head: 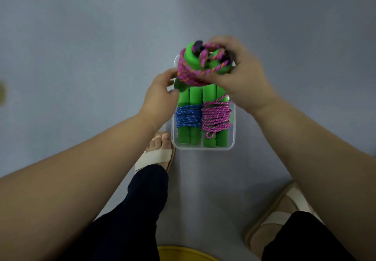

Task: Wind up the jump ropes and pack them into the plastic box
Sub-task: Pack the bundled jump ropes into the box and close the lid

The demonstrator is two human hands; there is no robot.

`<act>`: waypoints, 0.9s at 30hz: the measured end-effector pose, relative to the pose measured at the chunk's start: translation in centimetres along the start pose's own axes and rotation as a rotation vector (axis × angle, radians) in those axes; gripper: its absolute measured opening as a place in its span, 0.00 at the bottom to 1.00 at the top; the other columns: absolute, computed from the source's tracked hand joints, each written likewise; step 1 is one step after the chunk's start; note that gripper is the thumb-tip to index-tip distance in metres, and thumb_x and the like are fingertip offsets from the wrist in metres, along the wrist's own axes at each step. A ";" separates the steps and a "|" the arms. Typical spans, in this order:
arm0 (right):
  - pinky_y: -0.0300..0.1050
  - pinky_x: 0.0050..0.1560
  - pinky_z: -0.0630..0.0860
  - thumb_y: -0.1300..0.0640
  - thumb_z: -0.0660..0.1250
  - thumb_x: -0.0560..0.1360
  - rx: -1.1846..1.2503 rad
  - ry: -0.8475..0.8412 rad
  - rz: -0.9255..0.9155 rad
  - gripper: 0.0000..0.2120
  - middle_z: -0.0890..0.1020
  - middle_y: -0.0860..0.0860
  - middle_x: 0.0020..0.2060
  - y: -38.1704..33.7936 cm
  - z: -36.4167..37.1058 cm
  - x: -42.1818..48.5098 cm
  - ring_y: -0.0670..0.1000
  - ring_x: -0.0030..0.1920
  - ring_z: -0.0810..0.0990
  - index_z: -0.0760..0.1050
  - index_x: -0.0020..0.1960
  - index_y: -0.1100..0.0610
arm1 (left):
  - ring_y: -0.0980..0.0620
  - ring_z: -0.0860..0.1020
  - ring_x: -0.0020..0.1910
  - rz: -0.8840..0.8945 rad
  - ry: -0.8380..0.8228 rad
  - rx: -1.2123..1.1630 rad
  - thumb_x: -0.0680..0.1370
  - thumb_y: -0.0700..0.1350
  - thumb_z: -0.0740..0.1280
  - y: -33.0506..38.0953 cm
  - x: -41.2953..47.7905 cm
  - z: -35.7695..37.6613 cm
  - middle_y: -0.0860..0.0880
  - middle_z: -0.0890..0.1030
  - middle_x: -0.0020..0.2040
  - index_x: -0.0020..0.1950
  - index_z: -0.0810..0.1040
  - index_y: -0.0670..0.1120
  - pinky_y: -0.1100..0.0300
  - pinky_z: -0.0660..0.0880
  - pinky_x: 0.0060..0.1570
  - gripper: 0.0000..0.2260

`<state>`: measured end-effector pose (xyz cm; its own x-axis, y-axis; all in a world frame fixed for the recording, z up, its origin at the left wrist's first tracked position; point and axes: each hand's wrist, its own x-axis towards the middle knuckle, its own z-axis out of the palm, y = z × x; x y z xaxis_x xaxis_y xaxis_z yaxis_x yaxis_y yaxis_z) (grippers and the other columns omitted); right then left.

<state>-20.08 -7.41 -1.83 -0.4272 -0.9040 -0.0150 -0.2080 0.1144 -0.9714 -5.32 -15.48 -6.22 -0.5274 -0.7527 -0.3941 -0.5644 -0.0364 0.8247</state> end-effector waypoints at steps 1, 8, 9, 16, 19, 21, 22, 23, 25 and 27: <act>0.46 0.59 0.73 0.60 0.74 0.64 -0.132 0.031 -0.124 0.19 0.78 0.46 0.50 0.3 0.4 -0.6 0.48 0.53 0.77 0.75 0.53 0.51 | 0.52 0.74 0.60 -0.032 0.047 -0.040 0.75 0.30 0.58 0.1 0.1 -0.1 0.48 0.76 0.61 0.65 0.72 0.46 0.69 0.72 0.56 0.21; 0.51 0.69 0.63 0.63 0.74 0.64 -0.674 -0.173 -0.290 0.22 0.73 0.62 0.63 8.0 5.0 -7.7 0.62 0.66 0.67 0.76 0.57 0.58 | 0.53 0.78 0.53 -0.171 -0.073 -0.096 0.78 0.42 0.64 -0.5 -1.7 0.5 0.48 0.81 0.55 0.57 0.79 0.47 0.54 0.74 0.61 0.09; 0.53 0.70 0.63 0.66 0.72 0.63 -0.709 -0.245 -0.269 0.24 0.70 0.62 0.66 8.4 5.1 -8.3 0.62 0.69 0.65 0.75 0.59 0.60 | 0.52 0.78 0.55 -0.092 -0.120 0.008 0.77 0.41 0.66 -1.0 -2.0 0.6 0.49 0.80 0.57 0.59 0.78 0.47 0.54 0.73 0.62 0.12; 0.47 0.74 0.56 0.58 0.57 0.67 -0.505 -0.354 -0.071 0.23 0.62 0.59 0.72 7.0 3.7 -8.5 0.55 0.74 0.57 0.73 0.60 0.64 | 0.51 0.72 0.63 0.161 -0.114 0.364 0.76 0.41 0.66 -1.9 -3.0 1.4 0.47 0.76 0.63 0.66 0.74 0.46 0.66 0.64 0.63 0.18; 0.47 0.71 0.61 0.55 0.62 0.70 -0.486 -0.050 0.007 0.20 0.69 0.60 0.66 7.2 4.5 -8.5 0.56 0.68 0.66 0.74 0.60 0.62 | 0.50 0.70 0.67 0.188 -0.130 0.428 0.75 0.43 0.67 -2.4 -3.6 1.5 0.46 0.72 0.67 0.67 0.74 0.44 0.66 0.61 0.65 0.20; 0.52 0.68 0.67 0.55 0.65 0.70 -0.404 -0.013 0.130 0.24 0.71 0.57 0.64 6.9 4.8 -7.9 0.55 0.64 0.70 0.70 0.64 0.61 | 0.48 0.70 0.66 0.227 -0.152 0.470 0.72 0.49 0.67 -2.8 -3.8 1.3 0.45 0.72 0.67 0.66 0.74 0.44 0.66 0.61 0.64 0.23; 0.54 0.66 0.70 0.57 0.67 0.70 -0.352 -0.039 0.192 0.25 0.72 0.55 0.63 6.8 4.8 -7.5 0.54 0.64 0.71 0.68 0.66 0.60 | 0.48 0.71 0.65 0.244 -0.152 0.486 0.70 0.51 0.66 -3.0 -3.8 1.1 0.44 0.73 0.65 0.65 0.75 0.43 0.65 0.63 0.63 0.25; 0.53 0.65 0.71 0.58 0.69 0.70 -0.316 -0.075 0.241 0.27 0.72 0.54 0.64 6.6 4.6 -7.1 0.53 0.64 0.72 0.68 0.67 0.59 | 0.47 0.72 0.63 0.259 -0.147 0.503 0.69 0.53 0.66 -3.1 -3.7 1.0 0.43 0.73 0.63 0.64 0.76 0.43 0.63 0.65 0.63 0.26; 0.52 0.68 0.69 0.60 0.70 0.71 -0.299 -0.162 0.281 0.28 0.69 0.52 0.68 6.6 3.9 -6.7 0.51 0.68 0.69 0.66 0.70 0.56 | 0.44 0.74 0.60 0.269 -0.138 0.536 0.67 0.53 0.71 -3.2 -3.5 1.2 0.42 0.74 0.61 0.60 0.77 0.42 0.56 0.70 0.60 0.25; 0.46 0.72 0.62 0.59 0.68 0.74 -0.390 -0.237 0.270 0.28 0.66 0.50 0.72 6.7 3.6 -6.7 0.49 0.71 0.65 0.64 0.72 0.54 | 0.40 0.75 0.57 0.285 -0.119 0.591 0.66 0.48 0.76 -3.1 -3.4 1.6 0.40 0.75 0.59 0.57 0.78 0.40 0.51 0.74 0.56 0.23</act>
<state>-15.41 -2.13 -9.07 -0.3096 -0.8845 -0.3490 -0.4493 0.4595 -0.7662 -2.77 -11.75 -8.05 -0.7547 -0.6007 -0.2638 -0.6281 0.5453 0.5552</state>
